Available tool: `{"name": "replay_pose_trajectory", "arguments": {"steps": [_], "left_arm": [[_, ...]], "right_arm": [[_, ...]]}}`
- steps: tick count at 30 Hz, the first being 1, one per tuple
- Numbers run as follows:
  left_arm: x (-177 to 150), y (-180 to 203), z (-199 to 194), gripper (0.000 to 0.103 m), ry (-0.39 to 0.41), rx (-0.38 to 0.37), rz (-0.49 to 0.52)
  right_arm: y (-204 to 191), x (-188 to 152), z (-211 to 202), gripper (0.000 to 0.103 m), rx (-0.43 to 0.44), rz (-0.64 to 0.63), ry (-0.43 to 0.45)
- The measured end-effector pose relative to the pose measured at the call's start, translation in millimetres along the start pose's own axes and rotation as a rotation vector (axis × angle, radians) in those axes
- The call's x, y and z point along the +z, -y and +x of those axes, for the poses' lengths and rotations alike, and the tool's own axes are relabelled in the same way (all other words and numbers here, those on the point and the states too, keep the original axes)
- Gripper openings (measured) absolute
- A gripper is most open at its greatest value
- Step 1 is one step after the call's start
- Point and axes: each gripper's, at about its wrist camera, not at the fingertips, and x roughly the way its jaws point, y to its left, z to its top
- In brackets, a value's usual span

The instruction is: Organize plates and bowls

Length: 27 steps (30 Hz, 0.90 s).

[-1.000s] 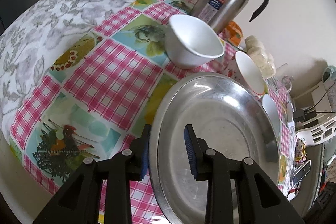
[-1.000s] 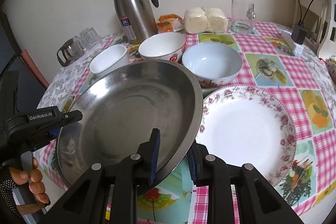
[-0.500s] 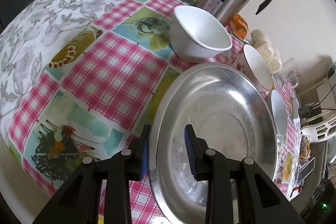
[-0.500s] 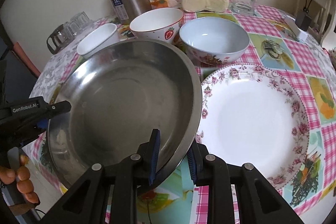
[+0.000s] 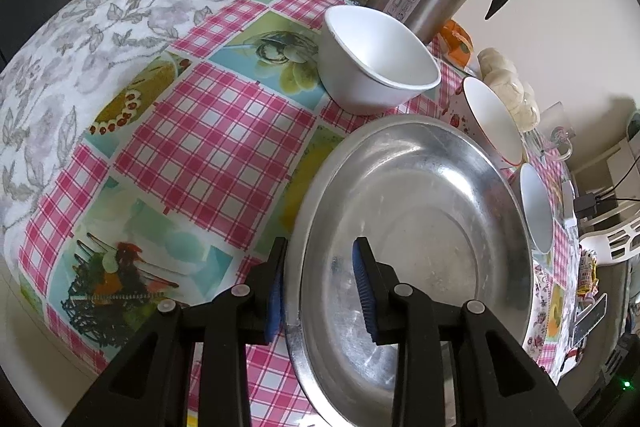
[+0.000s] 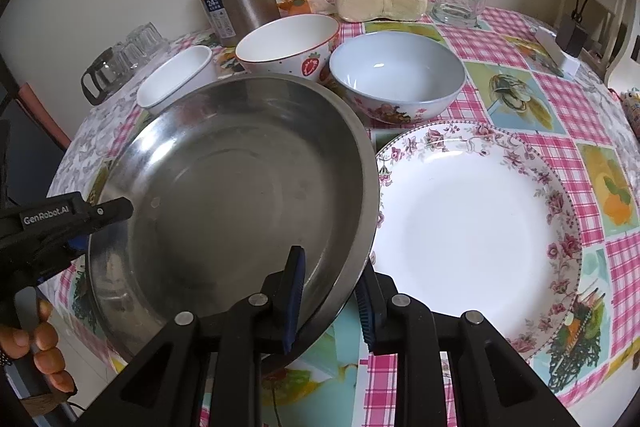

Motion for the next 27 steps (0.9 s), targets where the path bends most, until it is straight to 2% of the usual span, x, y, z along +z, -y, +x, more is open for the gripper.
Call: {"name": "replay_pose_trajectory", "arguments": {"steps": [2, 4, 6, 8, 9, 11, 12, 17, 20, 27], "left_arm": [[0, 1, -1, 0.034, -0.002, 0.009, 0.009], [1, 1, -2, 0.039, -0.002, 0.015, 0.012], [1, 1, -5, 0.047, 0.003, 0.026, 0.017], [2, 1, -8, 0.050, 0.009, 0.034, 0.021], [2, 2, -9, 0.055, 0.014, 0.040, 0.023], [3, 3, -13, 0.063, 0.028, 0.061, 0.030], [3, 3, -15, 0.067, 0.033, 0.075, 0.035], [3, 6, -20, 0.070, 0.052, 0.128, 0.072], [3, 7, -18, 0.085, 0.054, 0.147, 0.088], [1, 12, -20, 0.088, 0.083, 0.188, 0.142]], "right_arm": [[1, 0, 0, 0.027, -0.004, 0.006, -0.006], [3, 1, -2, 0.028, -0.004, 0.012, -0.002], [3, 2, -6, 0.033, -0.007, 0.012, 0.006], [3, 3, -10, 0.042, -0.020, 0.007, 0.016], [3, 4, -11, 0.045, -0.025, 0.007, 0.019], [4, 5, -14, 0.061, -0.028, 0.013, 0.026], [4, 6, -16, 0.064, -0.028, 0.017, 0.030], [6, 7, -22, 0.078, -0.032, 0.020, 0.049], [9, 9, -24, 0.085, -0.034, 0.025, 0.059], [15, 12, -32, 0.097, -0.036, 0.045, 0.081]]}}
